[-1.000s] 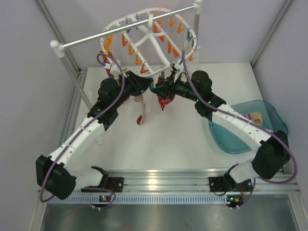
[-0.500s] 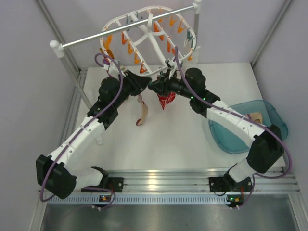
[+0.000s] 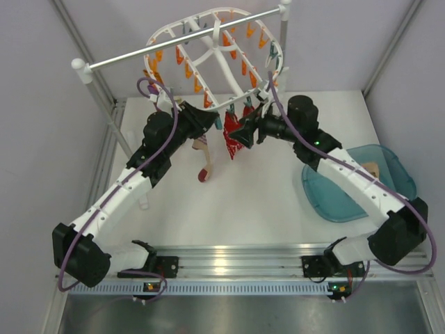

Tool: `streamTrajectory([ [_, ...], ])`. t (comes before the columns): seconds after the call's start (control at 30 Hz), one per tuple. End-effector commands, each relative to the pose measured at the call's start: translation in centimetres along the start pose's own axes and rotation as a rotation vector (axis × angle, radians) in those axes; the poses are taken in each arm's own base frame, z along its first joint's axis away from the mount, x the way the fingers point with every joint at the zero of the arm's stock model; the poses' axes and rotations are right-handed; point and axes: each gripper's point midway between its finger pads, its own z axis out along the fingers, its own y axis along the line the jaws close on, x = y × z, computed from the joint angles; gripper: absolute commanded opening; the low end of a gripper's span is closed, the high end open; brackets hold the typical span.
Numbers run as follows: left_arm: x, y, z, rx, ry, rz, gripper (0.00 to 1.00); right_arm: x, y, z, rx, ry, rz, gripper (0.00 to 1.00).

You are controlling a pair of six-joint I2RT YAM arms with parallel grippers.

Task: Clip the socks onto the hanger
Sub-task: Open the clamp at the hanger, then pick up the sock from the bin.

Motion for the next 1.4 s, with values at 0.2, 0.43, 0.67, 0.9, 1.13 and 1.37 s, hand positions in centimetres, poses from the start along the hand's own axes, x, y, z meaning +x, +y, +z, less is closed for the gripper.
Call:
streamTrajectory([
  [0.2,-1.6,0.1,0.1,-0.026,-0.058,0.005,0.00,6.8,-6.2,-15.5,0.127,0.367,-0.062,0.98],
  [0.43,-0.8,0.6,0.2,-0.027,-0.032,0.017,0.00,16.2,-13.4,-33.0,0.345,0.687,0.044,0.84],
  [0.67,-0.6,0.3,0.1,-0.009,-0.017,0.026,0.00,20.5,-17.4,-39.9,0.160,0.760,-0.186,0.75],
  [0.9,-0.7,0.3,0.0,-0.014,-0.018,0.040,0.00,22.1,-22.6,-36.6,0.030,0.702,-0.412,0.74],
  [1.13,-0.6,1.2,-0.1,-0.033,-0.010,0.039,0.00,26.3,-26.0,-33.3,-0.012,0.758,-0.517,0.76],
  [1.37,-0.5,1.7,0.1,-0.043,-0.006,0.033,0.00,29.5,-27.8,-31.9,-0.013,0.800,-0.555,0.73],
])
